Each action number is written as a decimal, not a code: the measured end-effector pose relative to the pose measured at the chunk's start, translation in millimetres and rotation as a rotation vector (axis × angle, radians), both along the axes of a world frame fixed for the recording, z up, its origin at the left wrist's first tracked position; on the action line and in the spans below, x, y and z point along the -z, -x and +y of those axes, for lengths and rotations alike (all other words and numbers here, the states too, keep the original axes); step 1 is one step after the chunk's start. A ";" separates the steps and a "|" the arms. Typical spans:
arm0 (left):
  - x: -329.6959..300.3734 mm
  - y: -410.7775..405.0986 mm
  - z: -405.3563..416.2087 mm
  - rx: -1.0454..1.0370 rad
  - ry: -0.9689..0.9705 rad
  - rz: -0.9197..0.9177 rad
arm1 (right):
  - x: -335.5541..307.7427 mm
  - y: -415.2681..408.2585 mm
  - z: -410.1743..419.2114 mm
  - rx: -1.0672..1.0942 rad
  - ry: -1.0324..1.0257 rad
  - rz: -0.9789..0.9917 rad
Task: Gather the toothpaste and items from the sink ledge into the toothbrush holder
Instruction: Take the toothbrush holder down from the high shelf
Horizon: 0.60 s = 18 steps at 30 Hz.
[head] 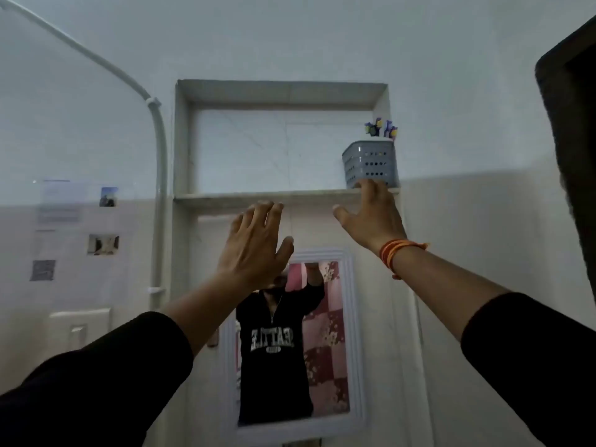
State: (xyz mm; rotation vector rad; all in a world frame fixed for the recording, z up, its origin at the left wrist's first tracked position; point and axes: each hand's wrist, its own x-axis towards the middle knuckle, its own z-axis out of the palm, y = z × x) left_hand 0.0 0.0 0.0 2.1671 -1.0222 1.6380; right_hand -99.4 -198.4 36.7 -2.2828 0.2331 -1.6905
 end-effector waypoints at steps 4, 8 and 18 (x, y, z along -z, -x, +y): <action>-29.2 -18.9 -47.0 0.028 -0.084 -0.024 | -33.3 -17.8 -49.5 0.108 -0.034 0.042; -61.7 -44.2 -106.7 0.043 -0.098 -0.047 | -64.8 -49.9 -101.1 0.169 0.005 0.073; -74.9 -134.4 -194.3 -0.028 -0.059 -0.127 | -79.9 -148.7 -163.7 0.241 0.095 -0.123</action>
